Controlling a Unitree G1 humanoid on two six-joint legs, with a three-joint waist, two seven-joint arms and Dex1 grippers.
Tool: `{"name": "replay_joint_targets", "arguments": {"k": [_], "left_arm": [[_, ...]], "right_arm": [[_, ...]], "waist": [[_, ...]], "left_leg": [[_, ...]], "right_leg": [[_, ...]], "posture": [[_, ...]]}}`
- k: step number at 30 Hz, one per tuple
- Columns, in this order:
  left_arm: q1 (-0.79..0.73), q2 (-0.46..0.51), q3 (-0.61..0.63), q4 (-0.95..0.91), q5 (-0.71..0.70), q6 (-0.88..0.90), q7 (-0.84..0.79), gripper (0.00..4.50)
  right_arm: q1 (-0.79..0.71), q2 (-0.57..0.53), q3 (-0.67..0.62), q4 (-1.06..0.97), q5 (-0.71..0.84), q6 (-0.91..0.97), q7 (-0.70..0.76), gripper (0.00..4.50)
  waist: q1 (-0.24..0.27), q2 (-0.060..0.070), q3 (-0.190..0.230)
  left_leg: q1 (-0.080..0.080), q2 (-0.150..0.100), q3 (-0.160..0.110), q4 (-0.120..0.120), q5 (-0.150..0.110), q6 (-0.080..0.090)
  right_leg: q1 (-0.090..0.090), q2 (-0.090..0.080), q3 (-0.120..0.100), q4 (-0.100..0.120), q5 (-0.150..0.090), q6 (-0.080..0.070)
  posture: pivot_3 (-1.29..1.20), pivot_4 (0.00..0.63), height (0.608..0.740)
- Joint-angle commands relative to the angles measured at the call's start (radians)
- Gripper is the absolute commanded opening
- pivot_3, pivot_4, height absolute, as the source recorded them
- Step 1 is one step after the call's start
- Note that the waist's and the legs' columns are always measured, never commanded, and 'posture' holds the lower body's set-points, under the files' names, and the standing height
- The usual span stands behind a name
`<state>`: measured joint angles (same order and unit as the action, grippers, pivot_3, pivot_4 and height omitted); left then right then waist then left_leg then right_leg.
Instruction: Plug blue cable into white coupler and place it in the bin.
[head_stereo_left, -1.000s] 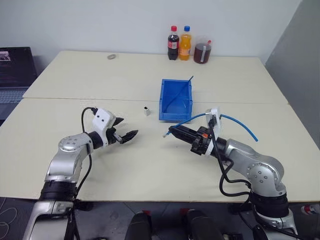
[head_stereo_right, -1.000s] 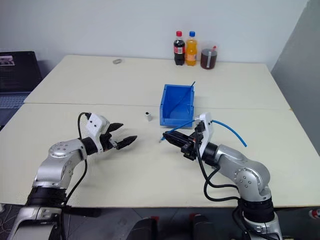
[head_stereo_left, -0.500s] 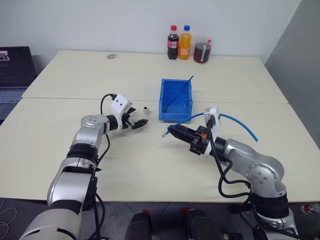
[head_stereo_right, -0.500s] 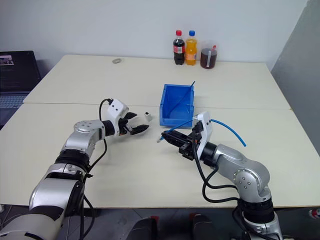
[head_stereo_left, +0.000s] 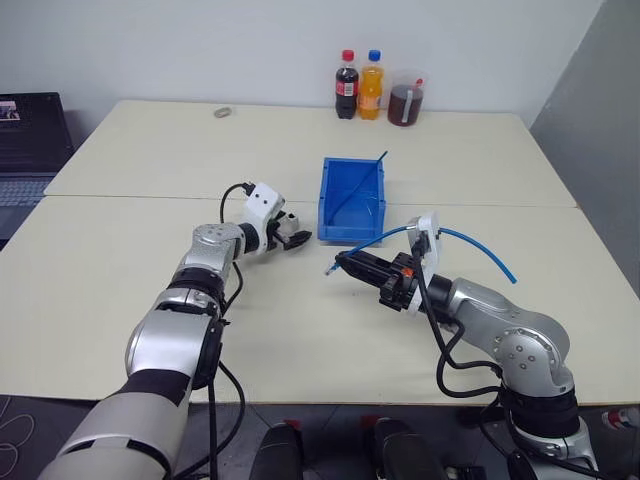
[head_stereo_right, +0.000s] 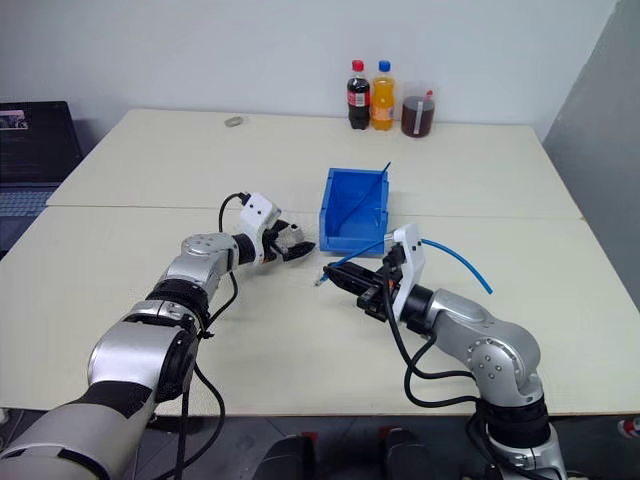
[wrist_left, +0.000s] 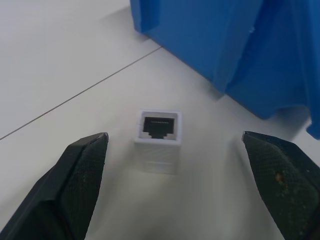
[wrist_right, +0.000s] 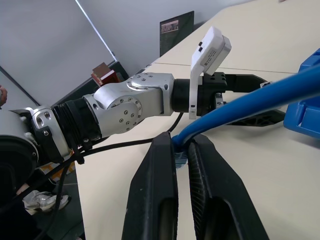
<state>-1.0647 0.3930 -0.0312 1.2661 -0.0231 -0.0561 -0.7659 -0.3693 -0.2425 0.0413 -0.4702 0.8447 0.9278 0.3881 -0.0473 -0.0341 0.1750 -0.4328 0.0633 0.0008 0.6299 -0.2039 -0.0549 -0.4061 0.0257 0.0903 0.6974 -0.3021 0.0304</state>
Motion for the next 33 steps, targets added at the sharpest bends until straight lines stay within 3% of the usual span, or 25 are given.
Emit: {"name": "replay_joint_targets", "arguments": {"k": [1,14,25,30,33], "left_arm": [[-0.033,-0.007,0.019,0.007,0.014,-0.02,0.018,3.65],[-0.03,-0.02,0.048,0.022,0.026,-0.016,0.036,0.78],[0.016,0.012,0.048,-0.003,0.031,-0.043,-0.052,0.78],[0.09,0.067,0.033,-0.146,-0.01,-0.071,-0.329,0.78],[0.21,0.122,0.018,-0.362,-0.05,-0.005,-0.492,0.78]], "right_arm": [[-0.001,-0.003,-0.003,-0.054,0.01,-0.016,-0.004,0.04],[0.012,-0.006,-0.002,-0.068,0.01,-0.013,-0.022,0.04],[0.022,-0.022,-0.004,-0.073,0.009,-0.015,-0.021,0.04],[0.038,-0.071,-0.002,-0.116,0.002,-0.01,0.0,0.04],[0.065,-0.129,0.003,-0.174,-0.011,-0.041,0.043,0.04]], "waist": [[0.0,0.0,0.0],[0.0,0.0,0.0],[-0.001,0.0,0.0],[-0.002,0.0,0.0],[-0.005,0.0,0.0]], "left_leg": [[0.0,0.0,0.0,0.0,0.0,0.0],[0.0,0.0,0.0,0.0,0.0,0.0],[0.0,0.0,0.0,0.0,0.0,0.0],[0.0,0.0,0.0,0.0,0.0,0.0],[0.0,0.0,0.0,0.0,0.0,0.0]], "right_leg": [[0.0,0.0,0.0,0.0,0.0,0.0],[0.0,0.0,0.0,0.0,0.0,0.0],[0.0,0.0,0.0,0.001,0.0,0.0],[0.0,0.0,0.0,0.001,0.0,0.0],[0.0,0.0,0.0,0.001,0.0,0.0]], "posture": [[0.0,0.15,0.74],[0.0,0.15,0.74],[0.0,0.15,0.74],[0.0,0.15,0.74],[0.0,0.15,0.74]]}}
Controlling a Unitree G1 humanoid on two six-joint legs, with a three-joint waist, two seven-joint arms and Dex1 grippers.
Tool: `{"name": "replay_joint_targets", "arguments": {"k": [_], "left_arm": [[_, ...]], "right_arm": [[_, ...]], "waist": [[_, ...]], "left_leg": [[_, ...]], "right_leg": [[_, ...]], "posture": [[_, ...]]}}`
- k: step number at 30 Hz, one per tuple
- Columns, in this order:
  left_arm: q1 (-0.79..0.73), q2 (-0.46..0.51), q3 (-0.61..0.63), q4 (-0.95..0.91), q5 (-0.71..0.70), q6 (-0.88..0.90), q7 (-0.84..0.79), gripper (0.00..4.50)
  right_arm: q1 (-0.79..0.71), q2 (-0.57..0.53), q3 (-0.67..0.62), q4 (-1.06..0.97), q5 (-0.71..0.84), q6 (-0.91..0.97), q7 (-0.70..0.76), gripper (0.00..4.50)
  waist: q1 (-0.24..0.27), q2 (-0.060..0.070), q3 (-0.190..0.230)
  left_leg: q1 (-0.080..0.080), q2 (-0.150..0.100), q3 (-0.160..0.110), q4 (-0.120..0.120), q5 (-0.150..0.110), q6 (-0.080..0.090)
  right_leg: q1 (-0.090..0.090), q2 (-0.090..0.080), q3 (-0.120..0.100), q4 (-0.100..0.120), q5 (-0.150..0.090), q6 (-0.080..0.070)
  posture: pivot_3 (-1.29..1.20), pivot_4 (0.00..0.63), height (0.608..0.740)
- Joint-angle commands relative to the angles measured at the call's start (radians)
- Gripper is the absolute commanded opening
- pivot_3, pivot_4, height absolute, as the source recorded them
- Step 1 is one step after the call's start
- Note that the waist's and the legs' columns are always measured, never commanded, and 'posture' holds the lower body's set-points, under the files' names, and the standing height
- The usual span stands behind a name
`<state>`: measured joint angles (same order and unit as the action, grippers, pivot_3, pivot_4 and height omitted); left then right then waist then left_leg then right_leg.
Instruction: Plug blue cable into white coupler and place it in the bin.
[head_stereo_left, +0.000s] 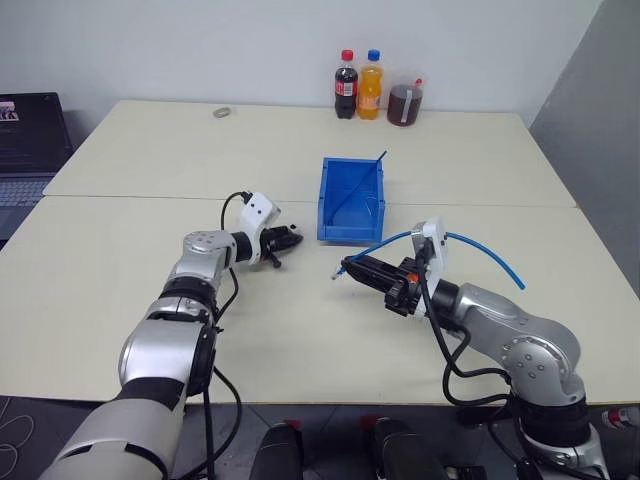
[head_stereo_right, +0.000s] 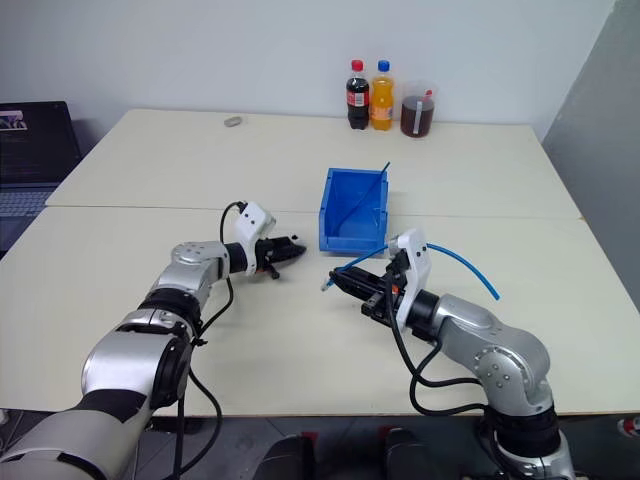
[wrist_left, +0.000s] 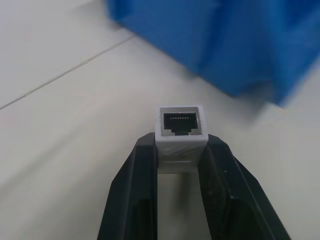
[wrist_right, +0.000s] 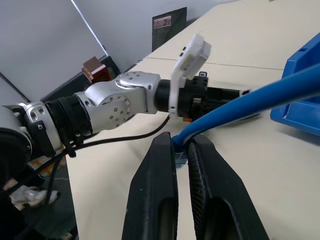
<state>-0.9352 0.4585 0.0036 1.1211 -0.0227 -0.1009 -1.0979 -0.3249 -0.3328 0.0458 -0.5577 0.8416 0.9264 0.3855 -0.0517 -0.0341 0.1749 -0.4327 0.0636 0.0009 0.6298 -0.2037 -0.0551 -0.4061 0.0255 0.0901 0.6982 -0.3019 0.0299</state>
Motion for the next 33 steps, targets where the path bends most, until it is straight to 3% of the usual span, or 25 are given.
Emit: {"name": "replay_joint_targets", "arguments": {"k": [1,7,10,22,33], "left_arm": [[0.135,0.077,-0.03,-0.308,-0.061,0.062,-0.206,0.78],[0.415,0.148,-0.107,-0.793,-0.121,0.206,-0.316,0.78],[0.487,0.153,-0.144,-0.911,-0.127,0.211,-0.321,0.78],[0.483,0.132,-0.223,-0.83,-0.078,0.094,-0.3,0.78],[0.434,0.131,-0.268,-0.775,-0.066,0.073,-0.334,0.78]], "right_arm": [[0.028,-0.054,-0.004,-0.102,-0.006,-0.047,0.054,0.04],[0.064,-0.178,0.018,-0.149,-0.046,-0.074,0.132,0.04],[0.081,-0.235,0.048,-0.155,-0.087,-0.101,0.176,0.04],[0.08,-0.244,0.139,-0.079,-0.22,-0.209,0.247,0.04],[-0.137,-0.143,0.362,0.199,-0.458,-0.392,0.384,0.04]], "waist": [[-0.003,0.0,0.0],[-0.003,0.0,0.0],[0.006,0.0,0.0],[0.017,0.0,-0.001],[0.022,0.0,-0.001]], "left_leg": [[0.0,0.0,0.0,0.0,0.0,0.0],[0.0,0.0,-0.001,0.001,0.0,0.0],[0.001,-0.001,-0.001,0.002,0.0,0.0],[0.001,0.0,-0.001,0.004,0.0,0.0],[0.001,0.0,0.0,0.011,0.0,0.001]], "right_leg": [[0.0,0.0,0.0,0.0,0.0,0.0],[0.0,-0.001,0.0,0.001,0.0,0.0],[0.001,-0.002,0.0,0.0,0.0,0.0],[0.002,0.0,0.001,0.001,-0.001,0.003],[0.003,0.0,0.001,0.002,0.0,0.006]], "posture": [[0.0,0.15,0.74],[0.0,0.15,0.74],[0.0,0.15,0.74],[0.0,0.15,0.74],[0.0,0.15,0.74]]}}
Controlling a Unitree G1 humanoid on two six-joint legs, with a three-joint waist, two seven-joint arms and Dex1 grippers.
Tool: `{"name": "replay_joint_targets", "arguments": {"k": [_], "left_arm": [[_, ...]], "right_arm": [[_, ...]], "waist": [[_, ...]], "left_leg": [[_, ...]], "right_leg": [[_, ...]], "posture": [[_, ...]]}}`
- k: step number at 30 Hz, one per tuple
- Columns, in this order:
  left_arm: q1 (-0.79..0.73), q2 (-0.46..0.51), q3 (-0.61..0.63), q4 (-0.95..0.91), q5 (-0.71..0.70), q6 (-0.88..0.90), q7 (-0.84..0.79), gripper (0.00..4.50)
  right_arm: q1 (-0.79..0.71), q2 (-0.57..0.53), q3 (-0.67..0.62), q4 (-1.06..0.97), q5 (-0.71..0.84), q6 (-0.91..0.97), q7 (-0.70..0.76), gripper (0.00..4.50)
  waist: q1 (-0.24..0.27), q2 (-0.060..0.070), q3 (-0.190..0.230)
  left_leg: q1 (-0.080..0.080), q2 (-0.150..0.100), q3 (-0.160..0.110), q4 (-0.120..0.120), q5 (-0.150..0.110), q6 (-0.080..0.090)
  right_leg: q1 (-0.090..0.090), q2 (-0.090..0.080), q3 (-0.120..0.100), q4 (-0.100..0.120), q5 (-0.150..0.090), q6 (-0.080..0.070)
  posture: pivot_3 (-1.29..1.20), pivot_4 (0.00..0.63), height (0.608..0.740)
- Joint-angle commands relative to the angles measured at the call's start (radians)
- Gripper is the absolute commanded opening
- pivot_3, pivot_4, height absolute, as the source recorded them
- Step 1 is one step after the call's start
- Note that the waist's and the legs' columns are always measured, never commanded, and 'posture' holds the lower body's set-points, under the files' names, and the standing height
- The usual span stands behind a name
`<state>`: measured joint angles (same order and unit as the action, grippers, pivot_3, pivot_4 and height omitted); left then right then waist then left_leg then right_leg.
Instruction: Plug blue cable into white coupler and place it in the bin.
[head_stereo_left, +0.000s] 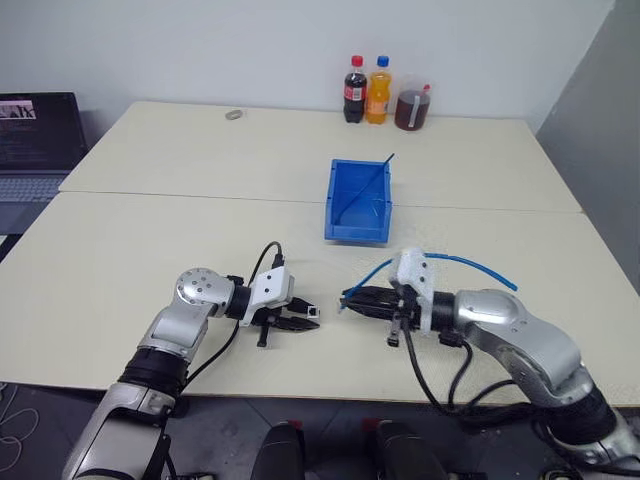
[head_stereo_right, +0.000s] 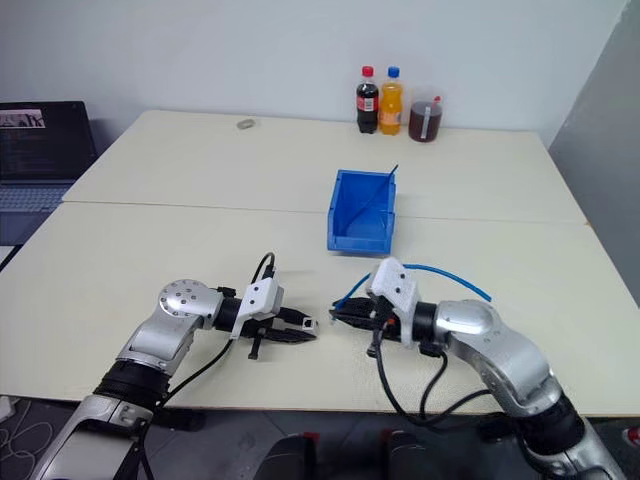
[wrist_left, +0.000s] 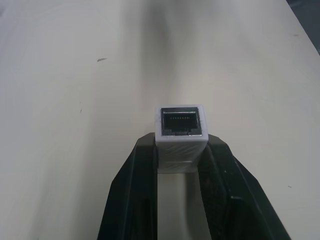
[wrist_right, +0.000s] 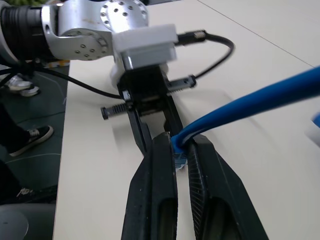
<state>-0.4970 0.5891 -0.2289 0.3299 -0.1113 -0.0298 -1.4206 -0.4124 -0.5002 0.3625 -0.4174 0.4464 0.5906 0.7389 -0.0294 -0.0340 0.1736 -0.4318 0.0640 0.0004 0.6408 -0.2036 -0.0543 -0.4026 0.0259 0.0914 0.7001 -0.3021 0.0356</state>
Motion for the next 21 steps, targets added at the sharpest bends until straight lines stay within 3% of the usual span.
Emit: {"name": "replay_joint_targets", "arguments": {"k": [1,11,21], "left_arm": [[-0.006,0.001,-0.038,0.016,0.023,0.002,-0.012,0.78],[-0.001,0.01,-0.048,-0.015,0.02,0.026,-0.015,0.78],[-0.001,0.015,-0.05,-0.026,0.017,0.043,-0.008,0.78]], "right_arm": [[-0.066,0.036,0.065,0.089,-0.087,-0.071,0.038,0.04],[-0.124,0.092,0.136,0.249,-0.25,-0.174,0.07,0.04],[-0.115,0.073,0.175,0.251,-0.329,-0.221,0.139,0.04]], "waist": [[0.0,0.0,0.0],[0.0,0.0,0.0],[0.0,0.001,-0.002]], "left_leg": [[0.0,0.0,0.0,0.001,0.0,0.0],[0.0,0.0,0.001,0.001,0.0,0.0],[0.0,0.0,0.001,0.001,0.0,0.0]], "right_leg": [[0.0,0.0,0.0,0.0,0.0,0.0],[0.0,0.0,0.0,0.001,0.002,-0.002],[0.0,0.0,0.001,0.001,0.002,-0.002]], "posture": [[0.0,0.15,0.74],[0.0,0.15,0.74],[0.0,0.15,0.74]]}}
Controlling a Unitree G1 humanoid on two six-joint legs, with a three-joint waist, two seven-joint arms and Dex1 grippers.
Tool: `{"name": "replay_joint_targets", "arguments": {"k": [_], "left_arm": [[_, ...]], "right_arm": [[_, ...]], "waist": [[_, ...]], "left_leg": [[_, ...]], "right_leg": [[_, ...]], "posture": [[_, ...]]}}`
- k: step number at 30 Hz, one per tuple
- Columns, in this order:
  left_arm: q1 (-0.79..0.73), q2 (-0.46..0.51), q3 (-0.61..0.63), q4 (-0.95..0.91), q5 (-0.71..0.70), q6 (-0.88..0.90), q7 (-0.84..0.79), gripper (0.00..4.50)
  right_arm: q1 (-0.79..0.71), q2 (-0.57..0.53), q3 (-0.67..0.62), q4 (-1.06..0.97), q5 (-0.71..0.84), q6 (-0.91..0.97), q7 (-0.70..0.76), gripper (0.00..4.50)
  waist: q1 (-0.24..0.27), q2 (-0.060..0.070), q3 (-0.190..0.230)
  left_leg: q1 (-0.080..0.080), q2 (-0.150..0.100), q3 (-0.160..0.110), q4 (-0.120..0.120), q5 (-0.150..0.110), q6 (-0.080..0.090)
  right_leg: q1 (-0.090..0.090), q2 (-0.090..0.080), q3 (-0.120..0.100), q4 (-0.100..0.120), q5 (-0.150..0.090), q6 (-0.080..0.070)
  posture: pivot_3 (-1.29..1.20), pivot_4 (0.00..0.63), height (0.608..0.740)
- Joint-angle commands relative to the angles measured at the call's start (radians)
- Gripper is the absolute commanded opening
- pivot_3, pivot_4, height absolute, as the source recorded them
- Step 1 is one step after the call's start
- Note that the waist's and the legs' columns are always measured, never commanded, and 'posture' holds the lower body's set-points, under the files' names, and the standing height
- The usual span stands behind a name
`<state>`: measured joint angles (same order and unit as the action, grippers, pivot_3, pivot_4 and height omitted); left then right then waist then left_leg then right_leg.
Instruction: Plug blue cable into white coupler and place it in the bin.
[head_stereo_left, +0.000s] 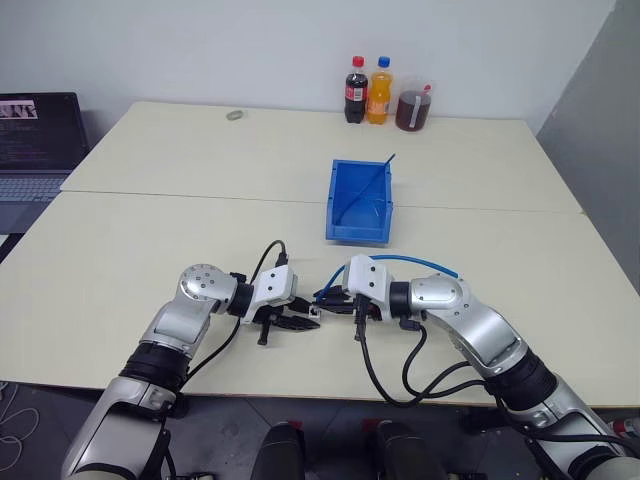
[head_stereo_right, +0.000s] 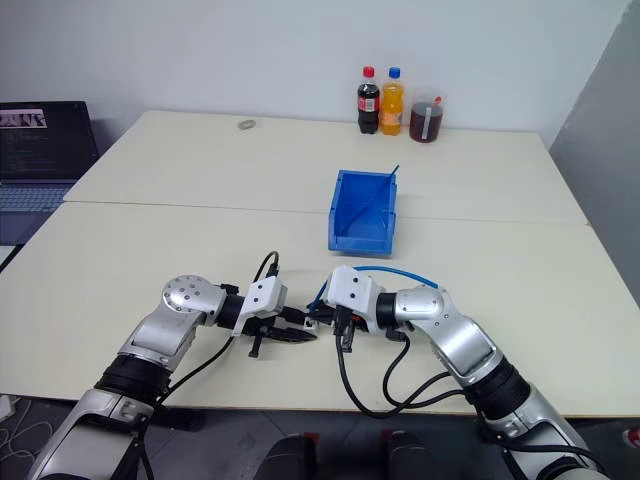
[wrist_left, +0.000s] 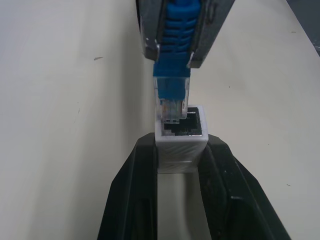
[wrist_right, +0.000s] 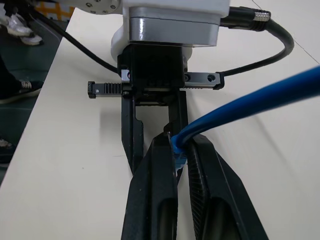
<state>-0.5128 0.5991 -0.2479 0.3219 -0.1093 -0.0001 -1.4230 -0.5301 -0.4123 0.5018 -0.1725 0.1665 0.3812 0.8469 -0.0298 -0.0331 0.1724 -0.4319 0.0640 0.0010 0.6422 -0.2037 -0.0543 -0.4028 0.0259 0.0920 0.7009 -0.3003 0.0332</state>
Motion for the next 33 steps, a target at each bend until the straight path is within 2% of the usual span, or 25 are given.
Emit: {"name": "replay_joint_targets", "arguments": {"k": [1,10,18,28,30,33], "left_arm": [[0.015,0.005,-0.031,-0.019,0.015,0.016,-0.006,0.78],[0.01,0.009,-0.031,-0.023,0.014,0.027,-0.004,0.78],[0.011,0.01,-0.034,-0.026,0.015,0.024,-0.006,0.78],[0.037,0.014,-0.035,-0.059,0.008,0.039,-0.002,0.78],[0.043,0.017,-0.035,-0.064,0.007,0.043,-0.001,0.78],[0.047,0.019,-0.034,-0.068,0.008,0.045,0.0,0.78]], "right_arm": [[-0.002,-0.015,0.041,0.007,-0.059,-0.017,0.036,0.04],[-0.042,-0.006,0.079,0.051,-0.122,-0.052,0.093,0.04],[-0.119,0.009,0.115,0.13,-0.138,0.006,0.177,0.04],[-0.178,0.055,0.232,0.239,-0.231,0.052,0.234,0.03],[-0.169,0.058,0.244,0.256,-0.252,0.045,0.238,0.03],[-0.15,0.049,0.263,0.283,-0.286,0.028,0.245,0.03]], "waist": [[0.0,0.001,-0.001],[0.0,0.001,-0.002],[-0.002,0.002,-0.002],[-0.005,0.007,-0.016],[-0.007,0.008,-0.017],[-0.012,0.007,-0.021]], "left_leg": [[0.0,0.0,0.0,0.0,0.0,0.0],[0.0,0.0,0.0,0.0,0.0,0.0],[0.001,0.0,0.0,0.0,0.0,0.0],[0.002,0.0,0.001,0.0,0.0,0.0],[0.006,0.0,0.001,-0.001,0.0,0.0],[0.022,0.0,0.002,-0.006,-0.001,0.0]], "right_leg": [[0.0,0.0,0.0,0.0,0.0,0.0],[0.0,0.0,0.0,0.0,0.0,0.0],[0.0,0.0,0.001,0.001,0.0,0.0],[0.0,0.001,0.001,0.002,-0.001,-0.001],[0.003,0.001,0.002,0.002,-0.001,0.0],[0.016,0.001,0.004,0.0,-0.006,0.001]], "posture": [[0.0,0.15,0.74],[0.0,0.15,0.74],[0.0,0.15,0.74],[0.0,0.15,0.74],[0.0,0.15,0.74],[0.0,0.15,0.74]]}}
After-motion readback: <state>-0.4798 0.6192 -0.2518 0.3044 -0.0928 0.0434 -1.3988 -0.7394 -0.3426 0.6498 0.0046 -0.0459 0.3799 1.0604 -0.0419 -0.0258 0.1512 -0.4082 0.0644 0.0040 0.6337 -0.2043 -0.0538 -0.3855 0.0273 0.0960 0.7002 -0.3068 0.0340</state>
